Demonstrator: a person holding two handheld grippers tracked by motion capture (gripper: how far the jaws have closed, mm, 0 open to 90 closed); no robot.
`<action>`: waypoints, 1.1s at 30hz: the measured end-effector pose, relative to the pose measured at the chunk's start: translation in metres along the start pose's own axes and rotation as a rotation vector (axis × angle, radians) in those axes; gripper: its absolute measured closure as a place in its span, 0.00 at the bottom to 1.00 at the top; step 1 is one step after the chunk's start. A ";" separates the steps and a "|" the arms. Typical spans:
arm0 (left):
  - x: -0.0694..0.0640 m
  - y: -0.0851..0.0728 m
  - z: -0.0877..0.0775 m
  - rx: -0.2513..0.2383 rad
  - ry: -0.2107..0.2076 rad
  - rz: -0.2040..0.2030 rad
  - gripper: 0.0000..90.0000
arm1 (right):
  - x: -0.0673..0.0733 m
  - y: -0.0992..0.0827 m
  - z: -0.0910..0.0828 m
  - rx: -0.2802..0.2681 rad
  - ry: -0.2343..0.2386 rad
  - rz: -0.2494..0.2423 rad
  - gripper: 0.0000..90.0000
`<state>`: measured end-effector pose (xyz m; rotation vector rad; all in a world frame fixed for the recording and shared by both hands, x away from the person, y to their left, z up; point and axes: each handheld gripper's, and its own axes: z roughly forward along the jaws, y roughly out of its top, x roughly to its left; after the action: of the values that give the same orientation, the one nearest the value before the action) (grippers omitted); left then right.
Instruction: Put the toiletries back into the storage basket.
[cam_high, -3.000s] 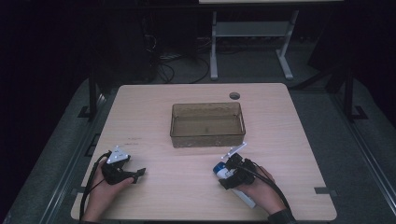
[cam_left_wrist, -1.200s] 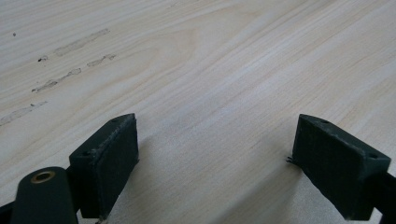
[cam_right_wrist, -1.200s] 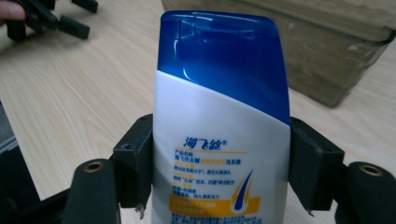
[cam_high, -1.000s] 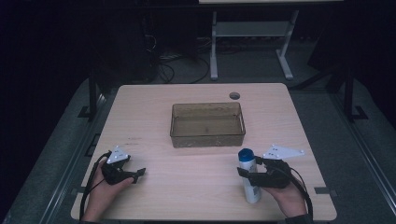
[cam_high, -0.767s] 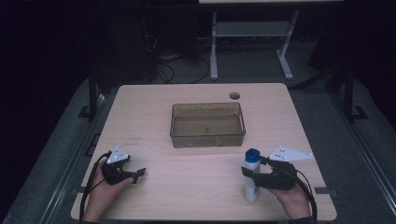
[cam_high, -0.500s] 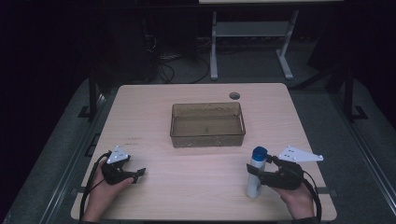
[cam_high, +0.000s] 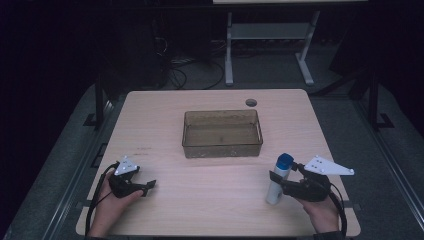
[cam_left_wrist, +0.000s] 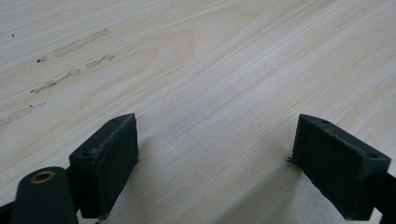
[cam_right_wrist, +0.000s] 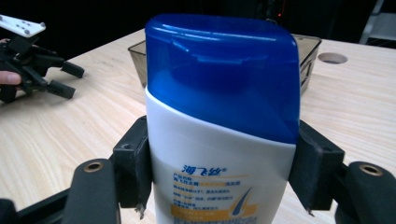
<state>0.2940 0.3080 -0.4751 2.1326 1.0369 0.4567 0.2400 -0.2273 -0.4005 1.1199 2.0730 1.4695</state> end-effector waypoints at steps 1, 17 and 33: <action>0.000 0.000 0.000 0.002 -0.001 0.001 0.15 | 0.000 0.000 0.000 -0.001 -0.003 0.002 0.37; 0.000 0.000 0.000 0.000 0.000 0.001 0.15 | -0.011 0.007 0.000 -0.037 -0.041 -0.018 0.37; 0.000 0.000 0.000 -0.001 0.000 -0.001 0.15 | -0.019 0.024 0.007 -0.058 -0.068 -0.031 0.37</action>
<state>0.2940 0.3080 -0.4751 2.1316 1.0370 0.4564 0.2661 -0.2343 -0.3847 1.0955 1.9801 1.4480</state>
